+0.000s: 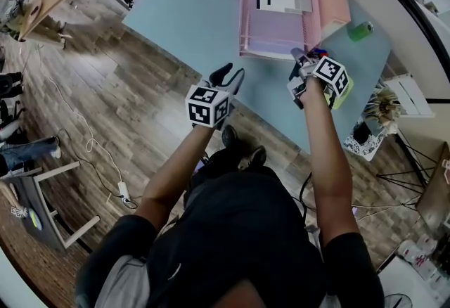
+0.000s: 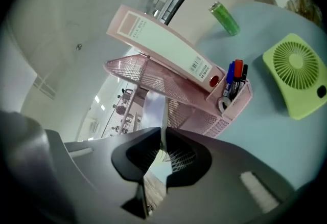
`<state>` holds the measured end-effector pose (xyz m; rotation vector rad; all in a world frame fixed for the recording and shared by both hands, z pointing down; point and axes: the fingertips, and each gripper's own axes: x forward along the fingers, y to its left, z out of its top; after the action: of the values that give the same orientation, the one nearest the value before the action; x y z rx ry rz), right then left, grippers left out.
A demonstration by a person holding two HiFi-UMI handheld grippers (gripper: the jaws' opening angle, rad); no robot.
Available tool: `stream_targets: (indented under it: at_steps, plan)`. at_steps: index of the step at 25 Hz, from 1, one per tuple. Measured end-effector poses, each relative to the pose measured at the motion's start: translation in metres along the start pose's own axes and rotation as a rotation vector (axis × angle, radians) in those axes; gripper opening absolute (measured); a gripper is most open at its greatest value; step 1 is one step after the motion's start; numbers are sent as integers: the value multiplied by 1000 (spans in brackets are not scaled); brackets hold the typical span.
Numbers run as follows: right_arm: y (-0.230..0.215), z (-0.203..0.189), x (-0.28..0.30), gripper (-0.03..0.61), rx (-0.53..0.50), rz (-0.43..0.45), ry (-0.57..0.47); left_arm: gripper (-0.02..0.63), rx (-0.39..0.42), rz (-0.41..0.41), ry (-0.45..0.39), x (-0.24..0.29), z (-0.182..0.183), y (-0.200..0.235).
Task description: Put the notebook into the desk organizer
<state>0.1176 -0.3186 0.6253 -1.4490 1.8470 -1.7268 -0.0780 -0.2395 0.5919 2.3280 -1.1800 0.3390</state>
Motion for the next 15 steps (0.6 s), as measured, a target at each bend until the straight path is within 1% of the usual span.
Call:
stream_targets:
  at_steps: [3, 6, 9, 12, 15]
  plan:
    - [7, 0, -2, 48, -51, 17, -20, 199, 6, 10, -12, -8, 2, -1]
    - [9, -1, -7, 163, -115, 1, -43, 198, 15, 23, -32, -18, 10, 0]
    - [6, 0, -20, 198, -192, -49, -61, 198, 30, 35, -61, -28, 23, -1]
    - [9, 5, -44, 202, -251, -66, -98, 198, 57, 43, -93, -43, 38, -3]
    - [31, 9, -70, 202, -323, -14, -123, 198, 98, 49, -129, -59, 59, -5]
